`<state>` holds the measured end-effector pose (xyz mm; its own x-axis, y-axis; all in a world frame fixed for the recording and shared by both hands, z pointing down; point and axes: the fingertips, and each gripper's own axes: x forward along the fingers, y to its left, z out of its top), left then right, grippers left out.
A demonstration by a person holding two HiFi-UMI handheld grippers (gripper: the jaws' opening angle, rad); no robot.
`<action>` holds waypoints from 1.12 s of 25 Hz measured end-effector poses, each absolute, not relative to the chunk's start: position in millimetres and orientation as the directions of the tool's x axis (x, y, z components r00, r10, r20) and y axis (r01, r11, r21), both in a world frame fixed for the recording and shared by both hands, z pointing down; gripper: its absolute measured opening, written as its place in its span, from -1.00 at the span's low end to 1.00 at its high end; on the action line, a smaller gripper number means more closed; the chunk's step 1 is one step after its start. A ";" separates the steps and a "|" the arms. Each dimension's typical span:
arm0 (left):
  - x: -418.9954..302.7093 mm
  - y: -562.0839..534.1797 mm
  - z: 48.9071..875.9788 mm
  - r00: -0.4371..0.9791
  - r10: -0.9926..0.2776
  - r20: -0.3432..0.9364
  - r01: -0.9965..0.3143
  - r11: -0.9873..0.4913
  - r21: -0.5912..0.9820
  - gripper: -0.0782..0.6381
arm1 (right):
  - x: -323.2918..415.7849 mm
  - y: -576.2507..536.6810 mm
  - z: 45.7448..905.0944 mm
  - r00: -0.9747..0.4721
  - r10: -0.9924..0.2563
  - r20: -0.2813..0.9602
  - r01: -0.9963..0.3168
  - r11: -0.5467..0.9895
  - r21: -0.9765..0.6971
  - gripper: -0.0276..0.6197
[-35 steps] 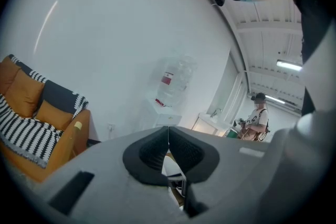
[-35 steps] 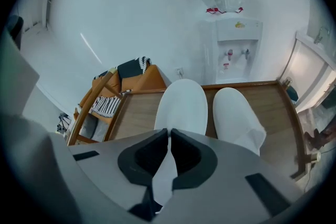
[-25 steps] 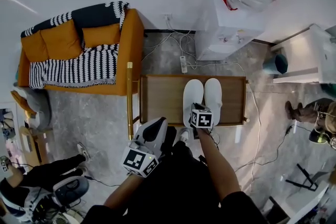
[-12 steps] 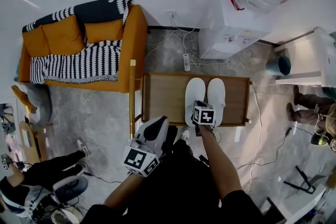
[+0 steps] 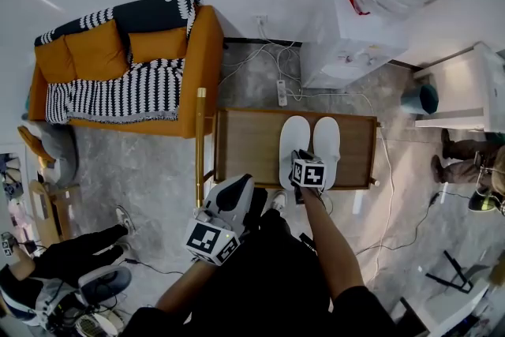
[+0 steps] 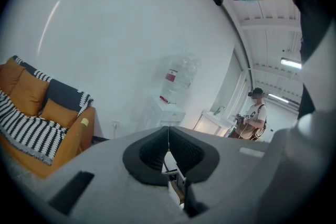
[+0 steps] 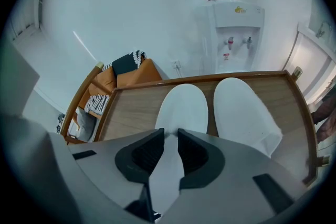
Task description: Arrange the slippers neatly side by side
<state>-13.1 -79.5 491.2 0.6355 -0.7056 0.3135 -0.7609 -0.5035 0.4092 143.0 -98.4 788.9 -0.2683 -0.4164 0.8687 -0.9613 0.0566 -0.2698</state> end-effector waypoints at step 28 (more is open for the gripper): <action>49.3 31.7 419.9 0.680 -0.714 0.167 -0.724 -0.620 0.302 -0.73 | 204.2 -12.8 631.9 -0.280 -0.670 0.687 -0.951 0.095 -0.295 -0.86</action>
<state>49.3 31.7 419.9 0.6804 -0.7136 0.1669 -0.7243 -0.6199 0.3020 204.2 -12.8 631.9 -0.2798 -0.6703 0.6873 -0.9509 0.0950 -0.2945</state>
